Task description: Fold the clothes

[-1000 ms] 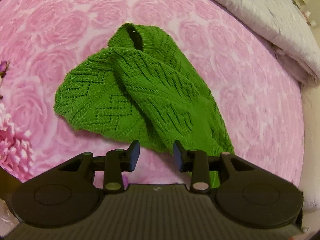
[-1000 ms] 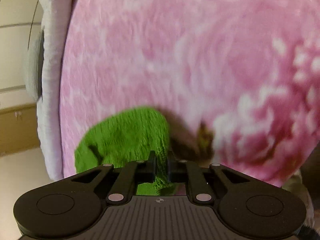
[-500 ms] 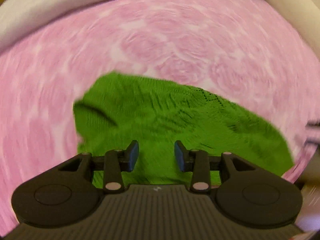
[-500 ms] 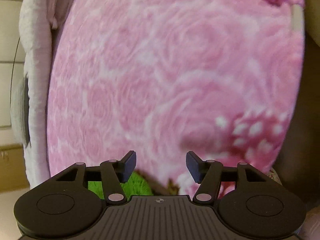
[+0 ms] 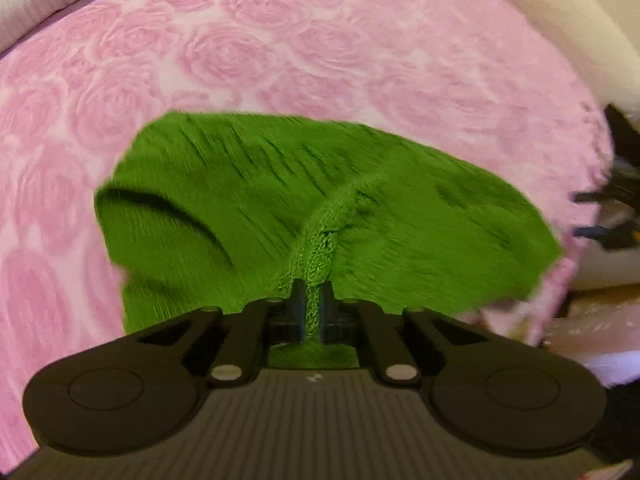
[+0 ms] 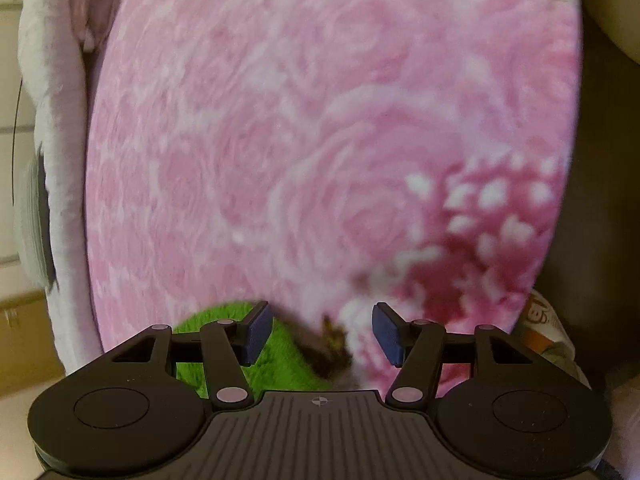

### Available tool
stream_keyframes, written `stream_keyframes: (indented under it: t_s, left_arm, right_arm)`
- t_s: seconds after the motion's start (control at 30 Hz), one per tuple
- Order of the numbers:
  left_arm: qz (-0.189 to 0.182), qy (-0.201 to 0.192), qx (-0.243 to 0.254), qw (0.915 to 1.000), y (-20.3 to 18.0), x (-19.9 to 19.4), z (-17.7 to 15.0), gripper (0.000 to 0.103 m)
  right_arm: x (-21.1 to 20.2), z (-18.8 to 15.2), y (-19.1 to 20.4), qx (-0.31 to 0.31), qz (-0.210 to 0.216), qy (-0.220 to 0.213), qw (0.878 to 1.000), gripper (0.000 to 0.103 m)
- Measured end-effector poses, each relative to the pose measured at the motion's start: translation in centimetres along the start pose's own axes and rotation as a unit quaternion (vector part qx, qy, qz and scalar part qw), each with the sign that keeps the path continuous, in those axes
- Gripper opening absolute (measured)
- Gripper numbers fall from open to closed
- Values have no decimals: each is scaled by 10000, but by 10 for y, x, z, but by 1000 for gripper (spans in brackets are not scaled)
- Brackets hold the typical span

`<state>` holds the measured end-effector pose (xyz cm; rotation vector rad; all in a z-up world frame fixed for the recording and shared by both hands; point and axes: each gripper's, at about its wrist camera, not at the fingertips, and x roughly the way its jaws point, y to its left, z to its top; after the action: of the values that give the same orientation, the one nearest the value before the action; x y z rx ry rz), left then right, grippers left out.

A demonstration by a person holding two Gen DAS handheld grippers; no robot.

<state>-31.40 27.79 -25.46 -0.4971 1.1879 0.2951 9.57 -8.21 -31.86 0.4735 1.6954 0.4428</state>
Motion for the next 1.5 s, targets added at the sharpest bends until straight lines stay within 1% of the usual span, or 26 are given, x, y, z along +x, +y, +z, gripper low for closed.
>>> stream_keyframes:
  t_s: [0.07,0.13,0.17,0.2,0.23,0.27,0.33,0.37,0.4,0.43,0.47,0.53,0.6,0.7,0.73,0.8,0.9,1.0,1.1,1.17,1.27,1.33,1.37,1.4,1.5]
  left_arm:
    - [-58,-3,-186,9998,-14,-18,-32,3]
    - [-14,153,-594,9981,-24,-29,-75,3]
    - [76,224,-995,9948,-25,-29,-100,3]
    - [158,296,-1407,9895,-26,-30,-124,2]
    - [163,392,-1944,9800,-27,-29,-147,2]
    - [161,470,-2459,9680,-28,-29,-169,2]
    - [37,301,-3152,9485,-38,-34,-199,6]
    - [-48,96,-3481,9374,-47,-37,-212,7]
    - [-163,-71,-3718,9282,-53,-38,-218,9]
    - [-313,-251,-3992,9160,-59,-33,-222,19]
    - [-462,-431,-4260,9025,-64,-28,-226,27]
    - [-753,-785,-4774,8719,-76,-19,-233,28]
    - [-950,-1026,-5187,8434,-83,0,-234,28]
    - [-1082,-1271,-5720,8031,-91,31,-240,28]
    - [-1072,-1310,-5872,7916,-91,42,-242,28]
    - [-1021,-1400,-6088,7742,-92,57,-244,28]
    - [-1080,-1668,-6344,7470,-92,71,-249,28]
    - [-1234,-1964,-6574,7170,-92,82,-255,30]
    - [-1317,-2149,-6667,7014,-96,87,-257,32]
    - [-1343,-2187,-6668,6997,-97,84,-260,32]
    - [-1405,-2165,-6778,6884,-96,82,-269,32]
    - [-1373,-2099,-6819,6871,-96,85,-270,32]
    - [-1412,-2138,-6841,6828,-96,86,-271,32]
    - [-1410,-2166,-6853,6809,-96,86,-270,32]
    - [-1329,-2186,-6809,6862,-96,86,-269,32]
  right_arm:
    - [5,0,8,-155,1,106,9998,59]
    - [10,1,14,-270,-11,204,9994,59]
    - [12,0,16,-332,-29,253,9991,59]
    - [14,0,19,-405,-51,304,9987,59]
    - [15,0,21,-512,-84,358,9980,59]
    - [16,-1,23,-619,-117,411,9972,59]
    - [19,-1,28,-850,-184,521,9948,59]
    - [21,-2,30,-1033,-219,581,9927,59]
    - [22,-2,33,-1224,-256,643,9901,59]
    - [24,-4,36,-1440,-295,716,9865,59]
    - [25,-5,38,-1650,-334,783,9826,59]
    - [28,-9,40,-2043,-372,882,9742,59]
    - [29,-13,41,-2388,-352,964,9656,59]
    - [34,-18,39,-2736,-241,1093,9553,59]
    - [36,-19,38,-2809,-209,1140,9527,59]
    - [40,-22,35,-2889,-129,1226,9494,59]
    - [47,-24,30,-2945,60,1337,9462,59]
    - [54,-25,24,-2944,209,1361,9457,59]
    - [65,-24,19,-2846,290,1343,9487,59]
    - [69,-23,17,-2769,364,1309,9512,59]
    - [66,-23,18,-2763,391,1327,9511,59]
    - [66,-22,19,-2794,387,1354,9498,59]
    - [65,-22,20,-2802,385,1365,9494,59]
    - [66,-21,20,-2806,381,1371,9492,59]
    - [67,-21,21,-2832,380,1364,9486,59]
